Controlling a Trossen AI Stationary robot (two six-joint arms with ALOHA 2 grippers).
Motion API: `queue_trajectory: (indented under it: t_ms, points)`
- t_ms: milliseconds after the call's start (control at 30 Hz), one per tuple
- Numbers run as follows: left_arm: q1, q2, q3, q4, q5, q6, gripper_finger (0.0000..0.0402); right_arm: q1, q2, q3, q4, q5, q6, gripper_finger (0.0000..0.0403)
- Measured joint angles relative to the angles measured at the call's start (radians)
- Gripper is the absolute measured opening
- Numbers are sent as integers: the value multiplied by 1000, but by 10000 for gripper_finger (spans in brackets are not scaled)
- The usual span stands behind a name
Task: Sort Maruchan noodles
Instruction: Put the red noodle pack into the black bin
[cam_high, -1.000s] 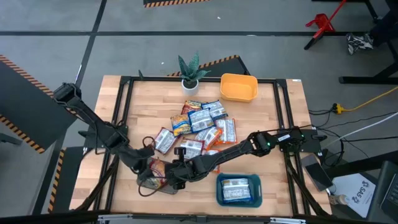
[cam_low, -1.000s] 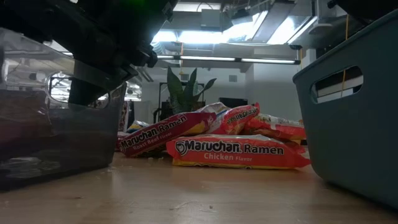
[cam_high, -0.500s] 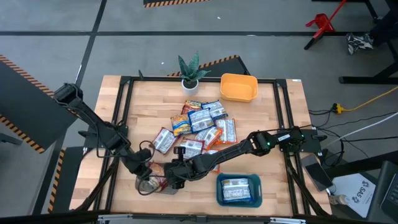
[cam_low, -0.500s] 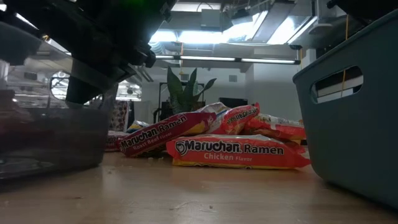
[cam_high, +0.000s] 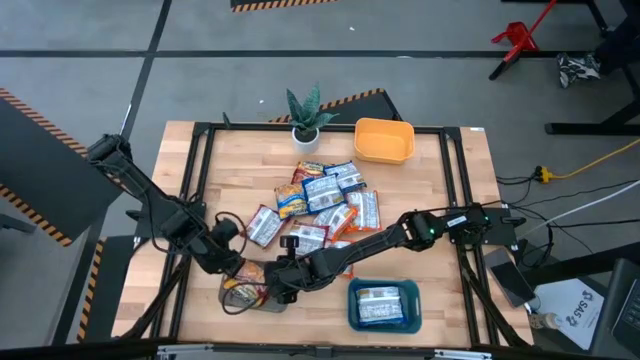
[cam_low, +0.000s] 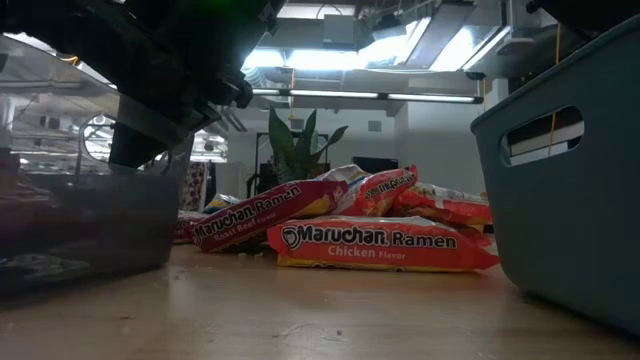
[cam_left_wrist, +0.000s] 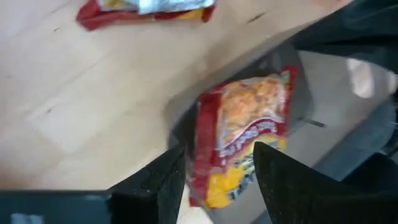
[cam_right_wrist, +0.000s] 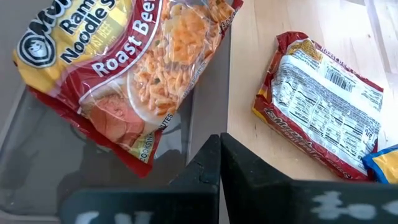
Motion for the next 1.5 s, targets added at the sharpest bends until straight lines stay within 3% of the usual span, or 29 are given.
queue_trajectory:
  t_ms: [200,333,467,767,967,1133,1367,1500]
  points:
    - [-24,101,0,174,24,12,180,0,0,0,2,1,-1,0]
    - [-47,210,0,146,93,1,180,0,0,0,3,1,-1,0]
    - [-76,280,3,141,86,-41,180,0,0,0,8,-9,-1,0]
    - [-83,297,-1,403,203,-81,180,-6,0,0,1,-8,-2,0]
    - [-86,278,6,465,208,-109,180,-6,0,0,1,-9,5,0]
    - [-86,253,85,313,131,-54,180,-5,0,0,1,-2,3,0]
    - [-89,228,266,-113,-106,63,180,-5,0,0,1,-26,-12,0]
    - [-89,229,282,-214,-211,76,180,-1,0,0,4,-65,-9,0]
